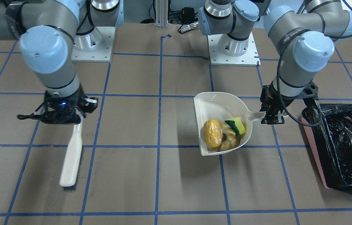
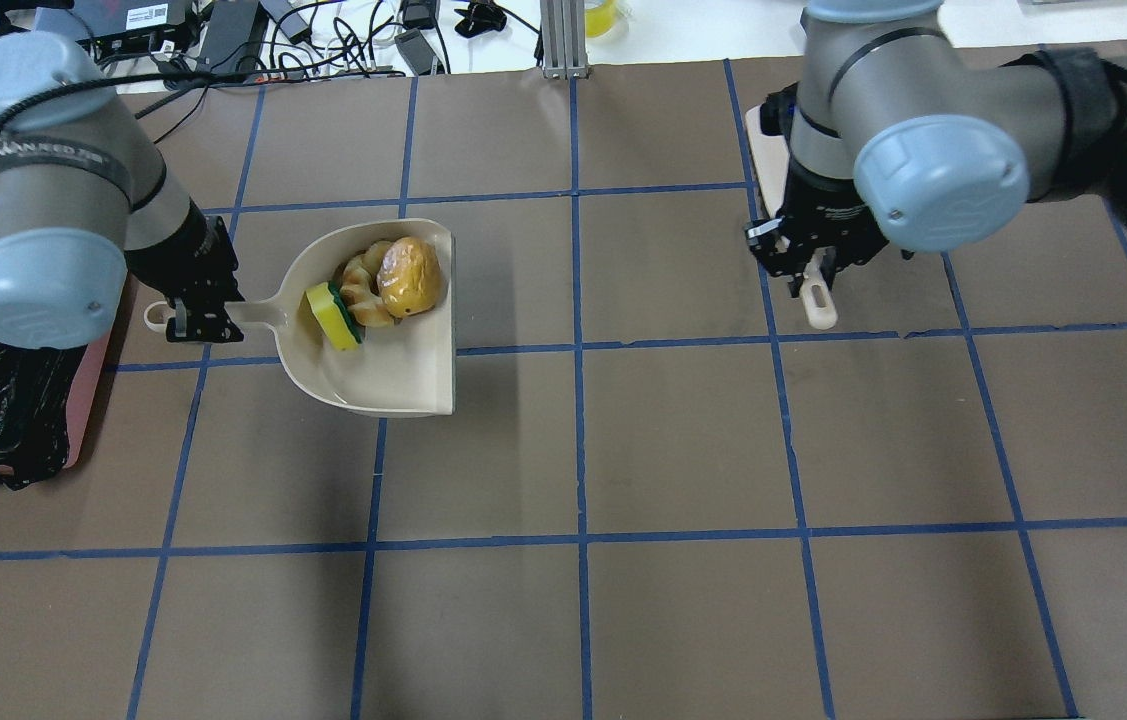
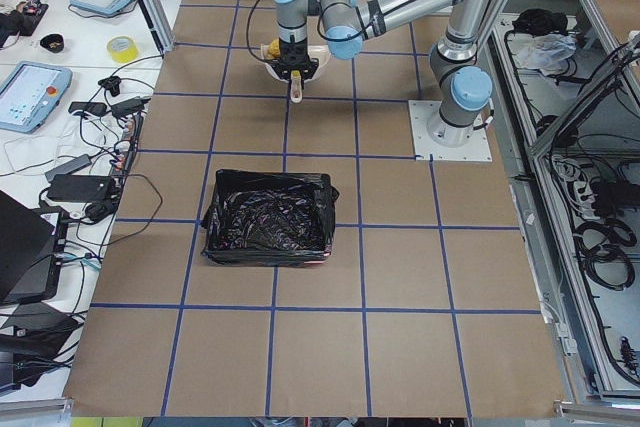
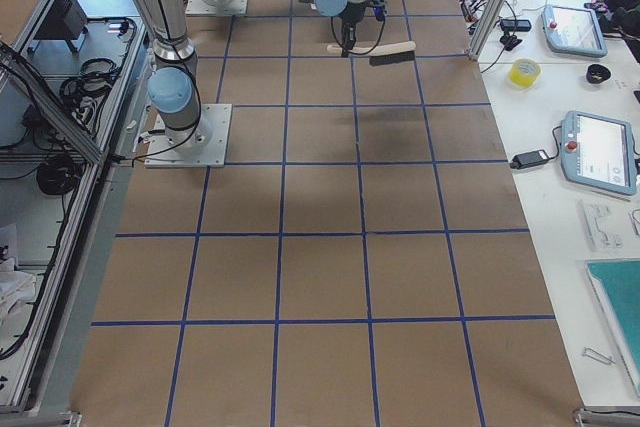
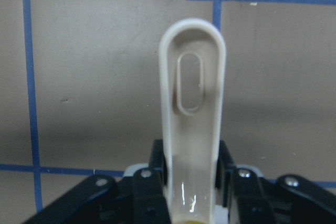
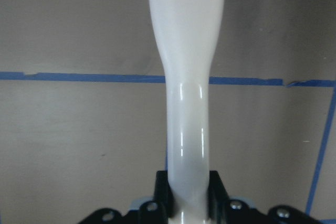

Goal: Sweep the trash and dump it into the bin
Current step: 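Carry the dustpan to the black bin with the left gripper while the right withdraws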

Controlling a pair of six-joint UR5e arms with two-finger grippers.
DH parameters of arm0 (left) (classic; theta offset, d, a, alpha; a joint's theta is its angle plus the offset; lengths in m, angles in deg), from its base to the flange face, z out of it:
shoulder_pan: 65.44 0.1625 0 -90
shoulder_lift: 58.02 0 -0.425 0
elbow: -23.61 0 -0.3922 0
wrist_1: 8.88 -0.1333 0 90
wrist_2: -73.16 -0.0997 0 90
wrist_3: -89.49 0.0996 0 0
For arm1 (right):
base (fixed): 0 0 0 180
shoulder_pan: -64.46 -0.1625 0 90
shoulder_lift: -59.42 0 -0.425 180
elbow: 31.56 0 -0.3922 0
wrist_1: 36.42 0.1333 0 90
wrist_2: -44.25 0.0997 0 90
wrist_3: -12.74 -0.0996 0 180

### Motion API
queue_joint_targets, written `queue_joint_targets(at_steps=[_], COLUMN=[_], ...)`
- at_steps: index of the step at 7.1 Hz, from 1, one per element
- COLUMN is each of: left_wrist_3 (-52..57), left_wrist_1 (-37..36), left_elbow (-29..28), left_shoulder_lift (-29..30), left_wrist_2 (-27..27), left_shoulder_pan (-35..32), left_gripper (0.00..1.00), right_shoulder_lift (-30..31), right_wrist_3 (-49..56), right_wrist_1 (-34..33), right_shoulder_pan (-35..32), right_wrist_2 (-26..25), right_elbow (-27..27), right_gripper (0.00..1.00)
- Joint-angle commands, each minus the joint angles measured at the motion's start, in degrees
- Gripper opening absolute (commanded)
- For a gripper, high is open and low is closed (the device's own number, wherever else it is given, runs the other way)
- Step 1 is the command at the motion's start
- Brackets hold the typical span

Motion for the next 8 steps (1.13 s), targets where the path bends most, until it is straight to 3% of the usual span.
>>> queue_joint_targets(at_steps=[1, 5, 8], left_wrist_3=[2.36, 26.75, 33.03], left_wrist_1=[2.32, 2.85, 2.15], left_elbow=[-5.29, -13.01, -19.26], left_shoulder_lift=[0.26, 3.94, 9.03], left_wrist_2=[7.25, 6.60, 2.81], left_shoulder_pan=[6.48, 22.75, 27.60], left_gripper=[0.00, 0.00, 0.00], right_shoulder_lift=[-4.26, -10.25, -11.41], right_wrist_3=[5.22, 13.75, 15.60], right_wrist_1=[-1.89, -5.78, -6.83], right_shoulder_pan=[10.35, 16.70, 18.64], right_wrist_2=[-0.69, -0.25, -0.86], right_elbow=[-0.02, 0.50, 0.76], right_gripper=[0.00, 0.00, 0.00])
